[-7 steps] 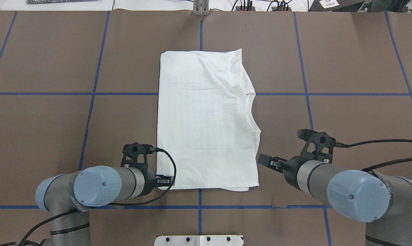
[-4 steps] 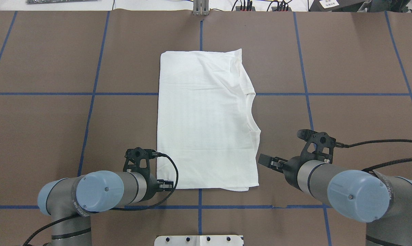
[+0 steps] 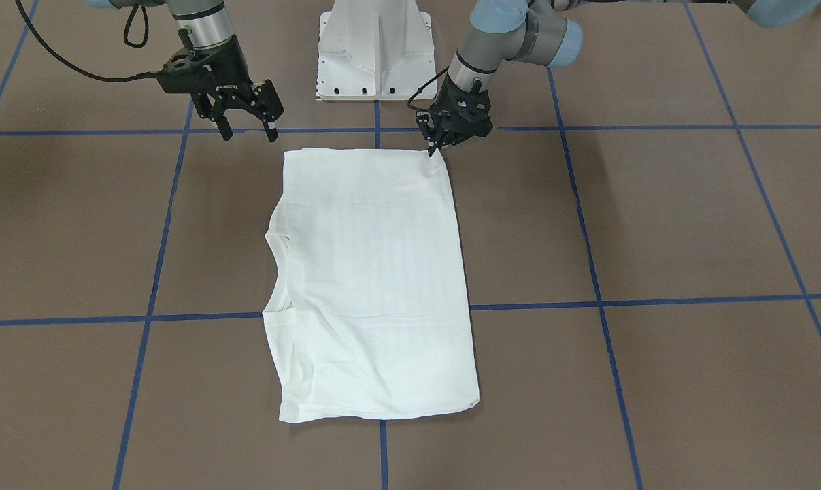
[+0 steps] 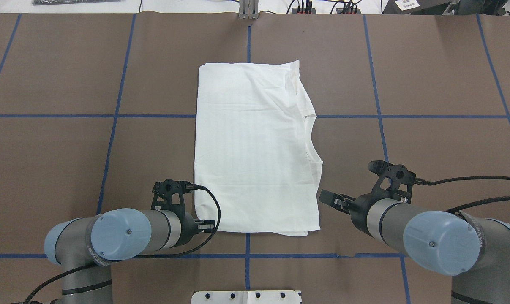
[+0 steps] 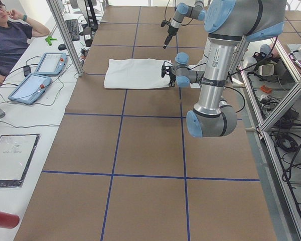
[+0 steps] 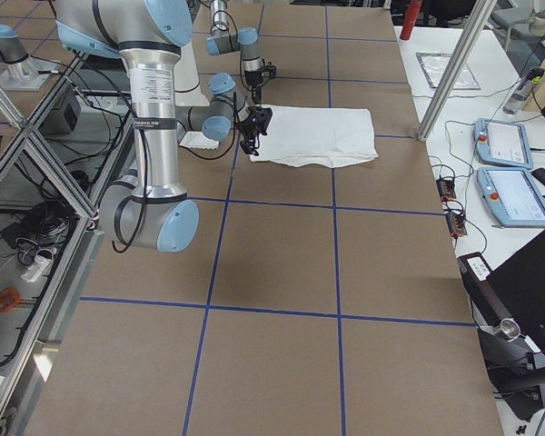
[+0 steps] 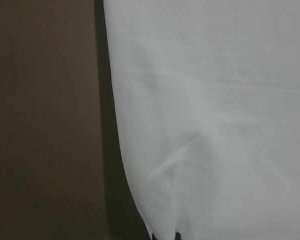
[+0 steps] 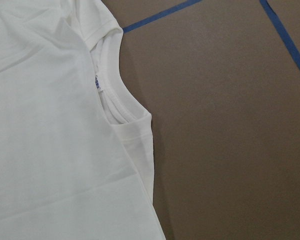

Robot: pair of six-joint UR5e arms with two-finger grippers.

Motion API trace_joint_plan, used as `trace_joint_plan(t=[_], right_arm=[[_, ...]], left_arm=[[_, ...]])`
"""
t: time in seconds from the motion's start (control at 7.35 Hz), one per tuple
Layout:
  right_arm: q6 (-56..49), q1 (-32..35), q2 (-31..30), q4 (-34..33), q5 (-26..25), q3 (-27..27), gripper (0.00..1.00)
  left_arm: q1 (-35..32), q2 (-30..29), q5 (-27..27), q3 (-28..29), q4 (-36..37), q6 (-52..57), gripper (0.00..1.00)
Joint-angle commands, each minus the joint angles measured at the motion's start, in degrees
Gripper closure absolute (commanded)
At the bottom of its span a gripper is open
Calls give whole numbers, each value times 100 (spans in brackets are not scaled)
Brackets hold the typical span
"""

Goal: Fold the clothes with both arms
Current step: 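Grasp the shirt edge nearest the robot with both grippers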

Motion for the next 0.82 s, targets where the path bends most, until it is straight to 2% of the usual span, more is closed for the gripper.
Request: trace_joint_plan(t=[0.0, 0.14, 0.27, 0.41, 0.54, 0.68], right_arm=[[1344, -141, 205, -517, 16, 0, 10], [2012, -272, 790, -1453, 16, -79, 13], [2393, -378, 1465, -1967, -2, -549, 14], [2545, -423, 1751, -1946, -11, -972, 13], [2607, -432, 1832, -1946, -11, -993, 14], [2686, -432, 1815, -1937, 7, -1020, 19]], left_arm=[[-21, 9, 0, -115, 0, -3, 100], [-21, 0, 0, -133, 0, -3, 100], [-21, 0, 0, -151, 0, -12, 100], [-21, 9, 0, -177, 0, -12, 100], [-21, 9, 0, -169, -9, -12, 100], [-21, 9, 0, -177, -9, -12, 100]])
